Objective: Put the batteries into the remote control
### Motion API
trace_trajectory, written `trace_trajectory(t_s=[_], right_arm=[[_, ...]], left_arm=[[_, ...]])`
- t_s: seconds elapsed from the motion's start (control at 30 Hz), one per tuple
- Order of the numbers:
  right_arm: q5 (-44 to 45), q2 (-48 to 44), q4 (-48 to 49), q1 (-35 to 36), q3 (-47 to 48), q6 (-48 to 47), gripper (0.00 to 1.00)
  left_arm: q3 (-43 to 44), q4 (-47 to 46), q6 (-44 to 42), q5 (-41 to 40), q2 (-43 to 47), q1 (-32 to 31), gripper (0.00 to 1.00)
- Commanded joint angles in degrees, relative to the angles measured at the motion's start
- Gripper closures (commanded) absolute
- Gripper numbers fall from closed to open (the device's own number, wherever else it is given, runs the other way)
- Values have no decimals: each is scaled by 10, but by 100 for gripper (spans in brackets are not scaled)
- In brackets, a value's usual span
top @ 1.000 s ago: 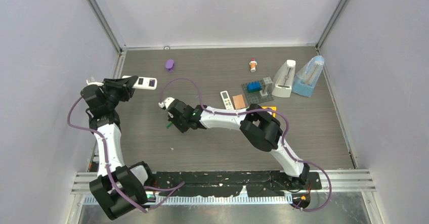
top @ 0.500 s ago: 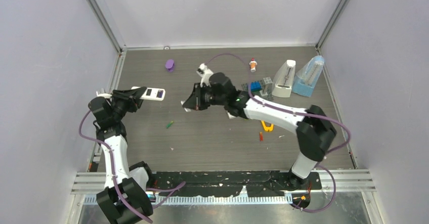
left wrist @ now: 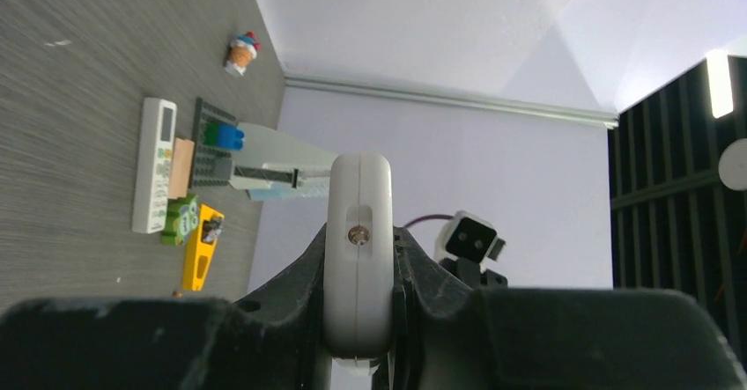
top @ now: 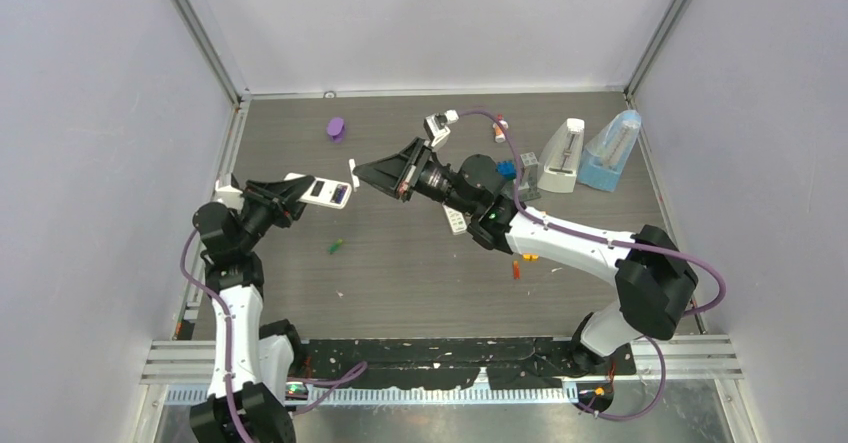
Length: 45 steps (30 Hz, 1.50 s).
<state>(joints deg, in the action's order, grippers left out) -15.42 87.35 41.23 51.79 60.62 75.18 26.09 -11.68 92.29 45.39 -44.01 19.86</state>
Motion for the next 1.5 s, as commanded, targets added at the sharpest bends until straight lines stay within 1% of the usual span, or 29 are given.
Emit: trace_trajectory(t_s=[0.0,0.2,0.43,0.57,0.8,0.93,1.3,1.47], right_arm=[[52,-5,117,8,-4,108,95],[65,14,158,15,-7,152,95],[59,20,164,17,-22,189,95],[53,17,143,18,-29,187,95],[53,20,96,20,-23,154,95],[51,27,88,20,-21,151,94],[59,18,51,20,-47,158,86],[58,16,30,20,-51,159,85]], left_arm=[[0,-85,55,20,24,-27,100],[2,-115,89,-2,33,-66,100],[6,-147,121,-2,30,-72,100],[10,-152,131,-1,28,-72,100],[14,-159,139,-17,20,-88,100],[15,-161,141,-19,18,-93,100],[12,-171,151,-17,13,-95,100],[11,-171,150,-15,9,-97,100]])
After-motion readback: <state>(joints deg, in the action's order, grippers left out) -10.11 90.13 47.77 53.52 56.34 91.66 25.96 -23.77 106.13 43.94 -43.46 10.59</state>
